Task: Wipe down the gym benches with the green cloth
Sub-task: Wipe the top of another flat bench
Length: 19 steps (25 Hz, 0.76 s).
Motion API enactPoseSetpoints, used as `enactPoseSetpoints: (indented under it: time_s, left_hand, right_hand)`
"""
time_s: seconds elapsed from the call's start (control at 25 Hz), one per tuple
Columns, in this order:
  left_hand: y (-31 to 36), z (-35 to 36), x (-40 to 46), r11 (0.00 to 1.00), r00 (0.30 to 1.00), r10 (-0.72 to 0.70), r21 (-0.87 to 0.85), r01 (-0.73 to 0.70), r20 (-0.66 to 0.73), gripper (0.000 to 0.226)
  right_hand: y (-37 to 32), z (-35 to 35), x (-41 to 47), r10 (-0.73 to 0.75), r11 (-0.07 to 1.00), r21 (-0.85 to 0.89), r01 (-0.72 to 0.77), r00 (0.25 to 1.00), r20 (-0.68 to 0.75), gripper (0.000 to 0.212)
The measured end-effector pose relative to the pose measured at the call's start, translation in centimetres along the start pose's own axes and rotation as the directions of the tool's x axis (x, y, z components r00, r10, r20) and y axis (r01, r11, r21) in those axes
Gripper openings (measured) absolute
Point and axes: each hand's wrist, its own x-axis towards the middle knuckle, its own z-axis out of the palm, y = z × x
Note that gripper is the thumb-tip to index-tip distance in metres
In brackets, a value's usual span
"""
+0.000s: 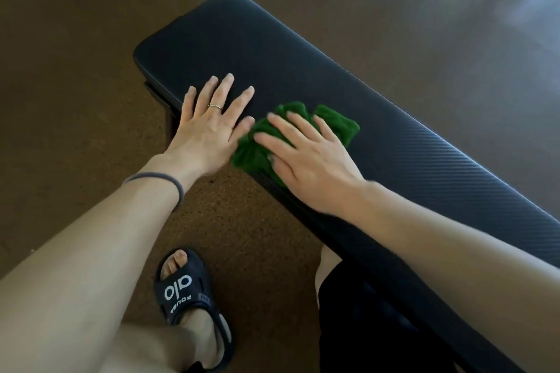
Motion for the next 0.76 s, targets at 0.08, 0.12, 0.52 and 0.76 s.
enactPoseSetpoints:
  time_s: [0.08,0.12,0.52,0.76]
  left_hand:
    - [-0.1,-0.1,0.3,0.998,0.999,-0.039,-0.056,0.037,-0.023,0.052]
    - [-0.1,-0.1,0.4,0.997,0.998,-0.052,-0.066,0.05,-0.026,0.052]
    - [0.8,0.3,0.8,0.995,0.994,-0.102,-0.028,0.101,-0.049,0.051]
    - [0.9,0.5,0.5,0.994,0.991,-0.111,-0.03,0.11,-0.068,0.051]
  right_hand:
    - [-0.4,0.0,2.6,0.064,0.998,0.006,-0.064,0.998,-0.006,0.051]
    - [-0.4,0.2,2.0,0.066,0.998,0.012,-0.066,0.998,-0.014,0.051]
    - [3.7,-0.3,0.9,0.107,0.994,0.011,-0.106,0.992,-0.064,0.051]
    - [-0.4,1.0,-0.2,0.186,0.983,0.02,-0.185,0.973,-0.134,0.052]
